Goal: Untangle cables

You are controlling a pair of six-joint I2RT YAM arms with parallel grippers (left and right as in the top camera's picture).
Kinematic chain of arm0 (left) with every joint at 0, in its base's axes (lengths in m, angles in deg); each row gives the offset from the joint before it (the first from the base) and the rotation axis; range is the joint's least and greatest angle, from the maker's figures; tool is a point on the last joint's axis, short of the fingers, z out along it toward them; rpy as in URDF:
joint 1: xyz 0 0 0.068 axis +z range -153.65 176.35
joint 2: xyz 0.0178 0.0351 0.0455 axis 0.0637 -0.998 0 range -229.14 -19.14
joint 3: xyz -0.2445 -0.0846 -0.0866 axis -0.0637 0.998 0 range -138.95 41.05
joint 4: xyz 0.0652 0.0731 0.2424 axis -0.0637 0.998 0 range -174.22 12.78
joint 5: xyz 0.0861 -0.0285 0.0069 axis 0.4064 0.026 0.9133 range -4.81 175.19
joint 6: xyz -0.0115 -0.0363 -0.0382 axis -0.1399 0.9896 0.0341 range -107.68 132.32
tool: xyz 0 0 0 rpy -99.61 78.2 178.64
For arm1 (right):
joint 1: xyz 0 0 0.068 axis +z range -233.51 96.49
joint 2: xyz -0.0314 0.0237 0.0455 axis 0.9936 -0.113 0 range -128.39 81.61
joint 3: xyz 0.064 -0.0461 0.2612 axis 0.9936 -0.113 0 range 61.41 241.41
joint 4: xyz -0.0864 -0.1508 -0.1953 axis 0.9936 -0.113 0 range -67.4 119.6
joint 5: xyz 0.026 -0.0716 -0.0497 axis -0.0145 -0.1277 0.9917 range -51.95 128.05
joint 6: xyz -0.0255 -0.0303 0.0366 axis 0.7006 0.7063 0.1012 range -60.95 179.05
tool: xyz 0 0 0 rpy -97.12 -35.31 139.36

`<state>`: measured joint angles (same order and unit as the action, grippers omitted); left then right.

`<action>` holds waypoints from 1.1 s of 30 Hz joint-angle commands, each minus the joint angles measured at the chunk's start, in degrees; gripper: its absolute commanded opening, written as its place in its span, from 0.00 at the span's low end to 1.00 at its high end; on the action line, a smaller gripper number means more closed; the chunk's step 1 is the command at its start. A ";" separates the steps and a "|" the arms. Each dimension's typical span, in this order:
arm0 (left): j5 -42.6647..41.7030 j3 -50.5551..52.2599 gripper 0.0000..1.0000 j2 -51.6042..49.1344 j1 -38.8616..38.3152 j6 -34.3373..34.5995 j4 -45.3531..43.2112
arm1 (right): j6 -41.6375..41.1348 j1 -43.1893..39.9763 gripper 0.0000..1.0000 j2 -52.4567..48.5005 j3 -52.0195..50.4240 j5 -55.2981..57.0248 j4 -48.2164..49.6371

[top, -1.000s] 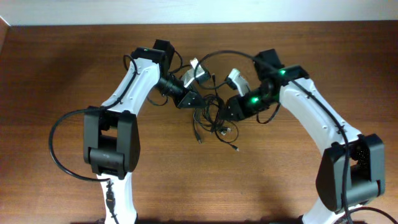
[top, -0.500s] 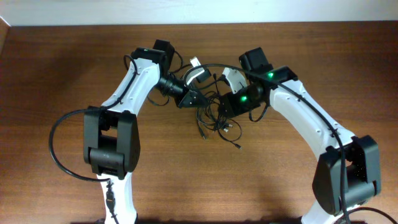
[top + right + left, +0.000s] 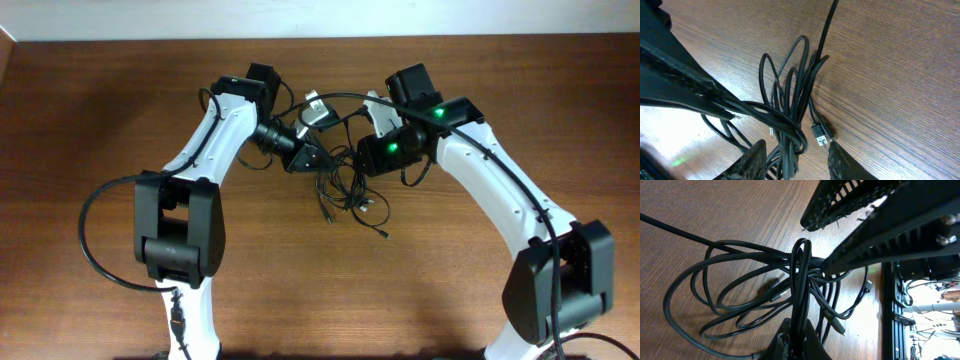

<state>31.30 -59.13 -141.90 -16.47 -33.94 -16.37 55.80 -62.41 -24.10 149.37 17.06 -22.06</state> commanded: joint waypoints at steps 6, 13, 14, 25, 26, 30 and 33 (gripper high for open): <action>-3.43 -0.37 0.00 1.90 0.24 0.57 0.07 | -6.29 2.43 0.34 -0.55 0.33 4.42 -0.24; -3.85 -0.37 0.00 1.90 0.24 2.05 -0.31 | -6.29 3.63 0.34 -0.59 -1.73 5.64 0.48; -4.00 -0.37 0.00 1.90 0.24 2.03 -0.31 | -6.43 3.63 0.33 -0.59 -1.81 5.57 0.94; -5.22 -0.37 0.00 1.90 0.24 9.81 -3.63 | -7.50 3.58 0.04 3.82 0.42 -5.40 1.27; -4.83 -0.37 0.00 1.90 0.24 12.09 -4.66 | -5.11 3.63 0.04 5.05 0.42 -8.72 0.44; 3.96 -0.35 0.00 1.68 0.24 23.02 -8.37 | 1.88 3.56 0.04 7.17 0.42 -14.38 -3.89; 13.03 -0.20 0.00 1.53 0.24 31.15 -10.49 | 2.43 3.52 0.04 10.38 2.12 -14.40 -2.38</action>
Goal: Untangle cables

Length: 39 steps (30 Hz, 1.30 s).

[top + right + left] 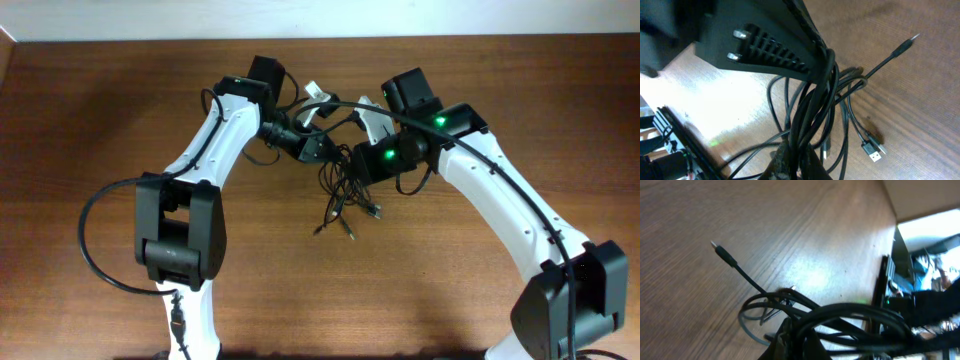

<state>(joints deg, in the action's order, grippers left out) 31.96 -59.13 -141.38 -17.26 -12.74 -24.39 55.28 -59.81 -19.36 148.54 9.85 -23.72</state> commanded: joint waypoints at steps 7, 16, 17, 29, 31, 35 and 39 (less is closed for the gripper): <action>20.70 -0.15 0.00 0.96 1.03 15.43 -2.56 | 2.93 0.92 0.04 11.26 5.07 -7.19 8.66; 37.16 -0.11 0.00 0.94 1.03 27.23 -1.95 | -0.76 -9.75 0.04 21.20 5.09 -7.19 8.96; 37.16 -0.09 0.00 0.96 1.03 27.23 -1.95 | -1.95 -11.65 0.04 21.77 5.09 -7.17 7.85; 34.56 -0.09 0.02 0.96 1.01 24.20 -1.99 | 1.09 -11.72 0.61 4.39 5.03 -4.35 -6.32; 31.78 -0.09 0.03 0.96 1.03 21.73 -1.97 | 3.61 -9.75 0.64 -0.57 5.03 -4.28 -5.01; 25.88 -0.09 0.03 0.96 1.03 16.85 -1.97 | -4.00 -9.05 0.67 -9.25 5.03 -4.37 3.82; 23.10 -0.09 0.05 0.96 0.92 15.06 -1.99 | -25.92 -8.96 0.96 -13.77 5.03 -9.77 8.20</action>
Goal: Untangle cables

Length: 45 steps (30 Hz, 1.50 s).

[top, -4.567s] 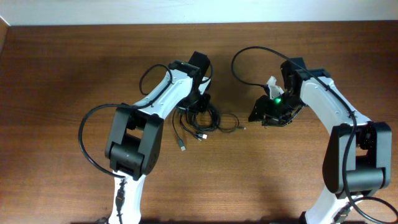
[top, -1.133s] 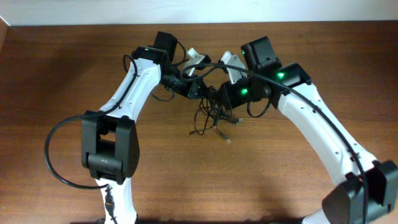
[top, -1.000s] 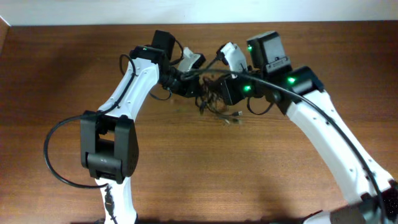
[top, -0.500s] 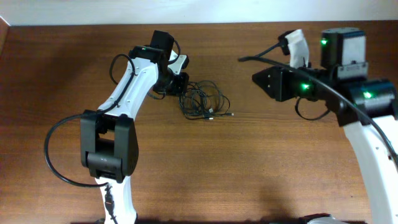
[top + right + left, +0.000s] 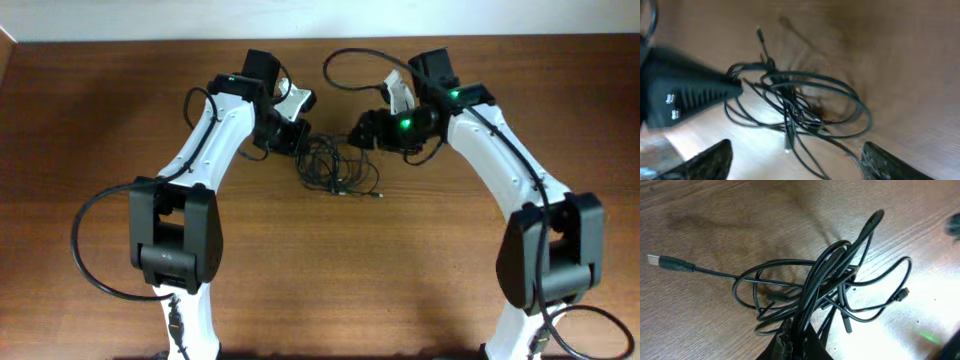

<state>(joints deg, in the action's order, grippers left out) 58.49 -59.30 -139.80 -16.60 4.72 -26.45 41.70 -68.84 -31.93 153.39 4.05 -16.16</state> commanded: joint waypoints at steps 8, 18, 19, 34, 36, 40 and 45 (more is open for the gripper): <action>-4.09 0.09 0.04 -0.61 -0.72 -3.17 -0.31 | -31.45 1.90 0.98 -1.29 0.17 -1.44 8.76; -8.11 0.09 0.04 -0.61 -1.31 -6.03 -0.24 | -42.29 5.29 0.62 -1.29 0.15 9.27 8.20; -8.11 0.09 0.05 -0.61 -1.31 -6.03 -0.22 | -42.25 5.31 0.61 -1.29 0.15 9.31 7.76; -8.11 0.09 0.06 -0.61 -1.31 -6.03 -0.26 | -49.72 6.29 0.55 -1.33 -7.85 17.64 10.88; -8.13 0.09 0.05 -0.61 -1.31 -6.03 -0.26 | -50.86 6.49 0.55 -1.33 -7.82 18.25 11.19; -8.11 0.09 0.04 -0.61 -1.31 -6.03 -0.28 | -53.68 6.71 0.59 -1.33 -7.82 18.18 14.36; -8.11 0.09 0.04 -0.61 -1.31 -6.03 -0.33 | -53.68 8.72 0.59 -1.38 -7.82 21.20 15.08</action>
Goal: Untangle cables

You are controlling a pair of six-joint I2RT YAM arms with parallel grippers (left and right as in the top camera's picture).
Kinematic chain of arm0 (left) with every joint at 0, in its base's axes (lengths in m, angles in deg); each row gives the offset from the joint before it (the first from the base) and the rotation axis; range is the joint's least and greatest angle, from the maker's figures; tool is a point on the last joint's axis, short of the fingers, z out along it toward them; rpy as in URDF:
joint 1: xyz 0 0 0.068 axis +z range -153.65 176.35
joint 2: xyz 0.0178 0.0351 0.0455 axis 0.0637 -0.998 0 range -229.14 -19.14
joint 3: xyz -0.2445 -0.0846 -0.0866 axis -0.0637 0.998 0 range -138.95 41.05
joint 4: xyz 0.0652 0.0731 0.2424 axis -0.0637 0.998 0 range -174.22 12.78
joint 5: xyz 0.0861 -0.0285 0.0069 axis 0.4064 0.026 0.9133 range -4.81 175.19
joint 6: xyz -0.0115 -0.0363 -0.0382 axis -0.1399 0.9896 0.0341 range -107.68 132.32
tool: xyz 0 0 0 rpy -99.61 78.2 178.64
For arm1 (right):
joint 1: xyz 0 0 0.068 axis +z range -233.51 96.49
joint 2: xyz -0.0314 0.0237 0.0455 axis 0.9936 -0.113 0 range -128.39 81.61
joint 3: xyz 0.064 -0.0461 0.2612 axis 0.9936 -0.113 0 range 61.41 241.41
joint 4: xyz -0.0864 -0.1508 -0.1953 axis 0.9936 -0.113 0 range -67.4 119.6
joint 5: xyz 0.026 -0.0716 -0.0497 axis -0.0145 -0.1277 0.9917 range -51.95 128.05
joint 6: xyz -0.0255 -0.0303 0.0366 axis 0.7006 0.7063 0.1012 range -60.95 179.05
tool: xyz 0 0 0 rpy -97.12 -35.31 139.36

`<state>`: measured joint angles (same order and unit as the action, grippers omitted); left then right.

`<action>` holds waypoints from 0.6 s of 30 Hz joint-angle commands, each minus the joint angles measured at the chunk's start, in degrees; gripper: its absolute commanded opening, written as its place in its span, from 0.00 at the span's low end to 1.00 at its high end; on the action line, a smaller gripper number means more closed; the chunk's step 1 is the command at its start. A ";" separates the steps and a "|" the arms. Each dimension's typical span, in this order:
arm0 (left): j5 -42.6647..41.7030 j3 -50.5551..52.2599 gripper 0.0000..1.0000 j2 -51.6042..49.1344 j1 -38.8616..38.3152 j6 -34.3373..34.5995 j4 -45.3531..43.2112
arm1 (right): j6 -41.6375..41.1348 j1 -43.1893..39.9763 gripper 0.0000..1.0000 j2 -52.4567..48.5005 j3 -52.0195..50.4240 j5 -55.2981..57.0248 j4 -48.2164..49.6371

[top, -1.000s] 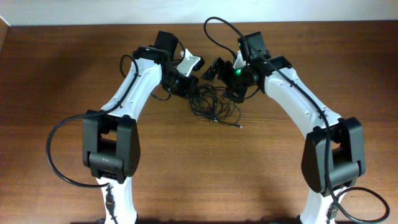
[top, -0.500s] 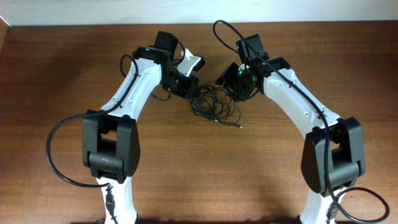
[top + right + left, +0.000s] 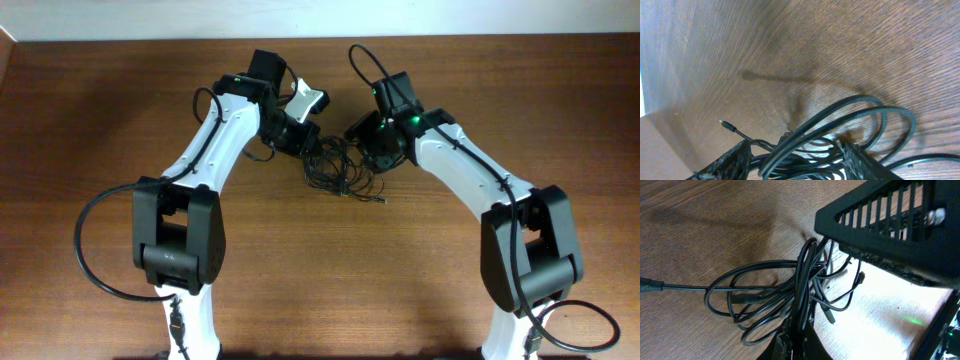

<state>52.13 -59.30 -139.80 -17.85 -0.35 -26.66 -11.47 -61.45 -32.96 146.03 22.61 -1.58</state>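
Observation:
A tangle of thin black cables (image 3: 340, 172) lies on the wooden table between my two arms. My left gripper (image 3: 308, 143) is at the tangle's left side. In the left wrist view it (image 3: 799, 342) is shut on a few strands of the bundle (image 3: 765, 285). My right gripper (image 3: 362, 150) hovers at the tangle's right side. Its slotted finger (image 3: 890, 225) reaches in over the loops. In the right wrist view it (image 3: 792, 162) stands open, with cable loops (image 3: 850, 115) running between its fingers. A small plug (image 3: 726, 125) pokes out to the left.
The brown table (image 3: 100, 150) ends at a white wall close behind the arms. Each arm's own black supply cable loops above its wrist (image 3: 362, 60). A cable end (image 3: 647, 285) trails off to the left of the bundle.
My right gripper, then open and set back to the right of the tangle, is now over it with loops between its fingers. The left gripper is still shut on its strands.
At first the left gripper held the bundle while the right stood open around it. Then both were shut on it with loose ends hanging. Later the right had let go and drawn back, with the tangle lying nearer the wall. Now the right straddles the loops again.

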 commanded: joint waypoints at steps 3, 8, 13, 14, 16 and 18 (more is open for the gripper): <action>-3.45 0.09 0.02 -0.61 -0.07 -0.98 -0.09 | -0.46 2.19 0.59 -0.35 -0.46 3.45 1.14; -8.13 0.09 0.01 -0.61 -0.07 -3.74 0.13 | 0.20 3.82 0.59 -0.35 -0.52 12.28 -2.69; -8.09 0.09 0.00 -0.61 -0.07 -3.74 0.13 | 3.19 3.80 0.33 -0.35 -0.52 13.14 -3.08; -8.09 0.09 0.00 -0.61 -0.07 -3.72 0.11 | 5.20 3.80 0.25 -0.35 -0.52 13.11 -3.15; -7.82 0.09 0.00 -0.61 -0.07 -3.69 0.11 | 7.32 3.80 0.04 -0.35 -0.52 12.61 -4.87; -7.13 0.09 0.00 -0.63 -0.07 -3.69 0.09 | 7.32 3.52 0.04 -0.13 -0.48 9.70 -8.50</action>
<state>45.93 -59.28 -139.80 -17.85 -3.15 -26.42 -6.43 -58.21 -32.96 146.03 34.17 -6.87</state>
